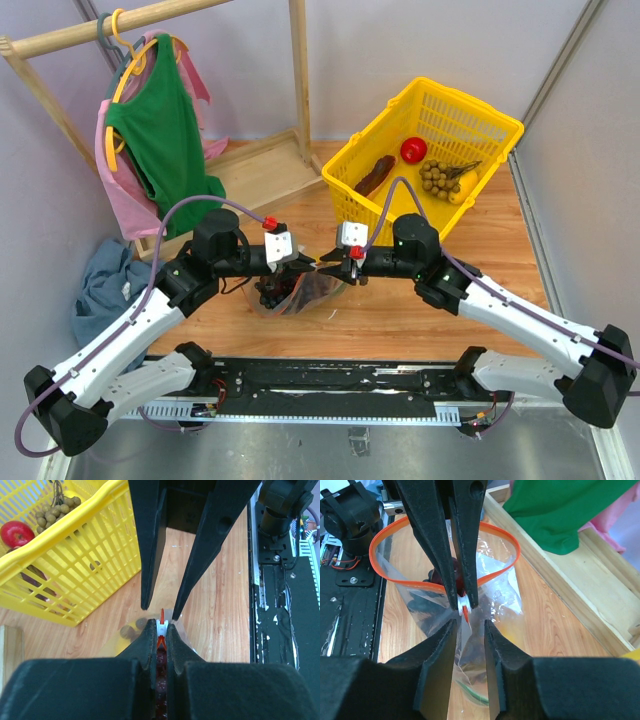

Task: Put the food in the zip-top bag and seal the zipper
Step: Zip the zipper food storage bag at the center of the board.

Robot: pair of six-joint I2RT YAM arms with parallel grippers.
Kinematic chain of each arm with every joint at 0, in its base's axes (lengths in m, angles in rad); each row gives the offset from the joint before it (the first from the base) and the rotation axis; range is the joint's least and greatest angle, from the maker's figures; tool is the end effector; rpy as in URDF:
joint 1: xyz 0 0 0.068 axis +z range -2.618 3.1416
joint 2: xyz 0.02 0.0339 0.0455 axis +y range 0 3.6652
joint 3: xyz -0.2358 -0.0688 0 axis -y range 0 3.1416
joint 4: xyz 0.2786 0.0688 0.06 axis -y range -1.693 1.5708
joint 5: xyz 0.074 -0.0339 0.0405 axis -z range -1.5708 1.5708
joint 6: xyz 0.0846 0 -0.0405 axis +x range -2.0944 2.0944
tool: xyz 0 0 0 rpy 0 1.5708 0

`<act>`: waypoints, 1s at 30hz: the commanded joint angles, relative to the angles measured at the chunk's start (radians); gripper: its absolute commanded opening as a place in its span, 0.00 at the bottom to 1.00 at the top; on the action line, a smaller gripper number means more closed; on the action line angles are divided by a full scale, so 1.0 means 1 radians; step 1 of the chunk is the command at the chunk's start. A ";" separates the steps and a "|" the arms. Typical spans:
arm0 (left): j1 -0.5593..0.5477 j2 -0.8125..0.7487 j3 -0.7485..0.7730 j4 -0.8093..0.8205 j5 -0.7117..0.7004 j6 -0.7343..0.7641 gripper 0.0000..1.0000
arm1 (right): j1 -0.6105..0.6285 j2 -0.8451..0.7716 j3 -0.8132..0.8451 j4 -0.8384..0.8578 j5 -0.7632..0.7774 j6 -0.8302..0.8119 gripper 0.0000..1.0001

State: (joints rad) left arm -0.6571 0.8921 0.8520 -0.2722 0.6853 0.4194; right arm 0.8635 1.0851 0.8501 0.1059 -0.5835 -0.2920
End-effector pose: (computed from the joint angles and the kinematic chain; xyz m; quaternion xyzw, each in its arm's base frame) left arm 0.1933 -0.2168 0.3030 0.5601 0.5524 -0.3354 0.5182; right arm 0.1843 0.2874 0.2969 -0.5520 0.4990 0.3855 0.5456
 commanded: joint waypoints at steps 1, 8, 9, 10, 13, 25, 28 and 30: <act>-0.004 -0.006 0.007 0.029 0.013 0.001 0.00 | -0.010 0.033 0.047 0.016 -0.045 -0.008 0.21; -0.004 -0.019 0.007 -0.004 -0.025 0.007 0.00 | -0.014 0.014 0.023 0.067 0.078 0.028 0.01; -0.004 -0.025 0.006 -0.008 -0.034 0.007 0.00 | -0.015 0.006 0.015 0.077 0.087 0.033 0.01; -0.004 -0.030 0.004 -0.010 -0.042 0.007 0.00 | -0.015 -0.001 0.007 0.091 0.095 0.043 0.01; -0.004 -0.041 -0.004 -0.006 -0.062 0.006 0.00 | -0.016 -0.018 -0.013 0.120 0.134 0.058 0.01; -0.004 -0.007 0.005 -0.005 -0.072 -0.003 0.00 | -0.032 -0.032 -0.010 0.075 -0.017 0.008 0.15; -0.004 -0.001 0.010 -0.006 -0.064 -0.005 0.00 | -0.033 -0.030 -0.008 0.068 -0.050 -0.016 0.28; -0.004 -0.002 0.010 -0.005 -0.054 -0.005 0.00 | -0.033 -0.022 -0.004 0.079 -0.067 -0.023 0.30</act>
State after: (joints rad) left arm -0.6571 0.8913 0.8520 -0.2939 0.6064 0.4183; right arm 0.8394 1.0592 0.8234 0.1776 -0.5751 -0.2752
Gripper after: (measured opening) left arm 0.051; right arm 0.288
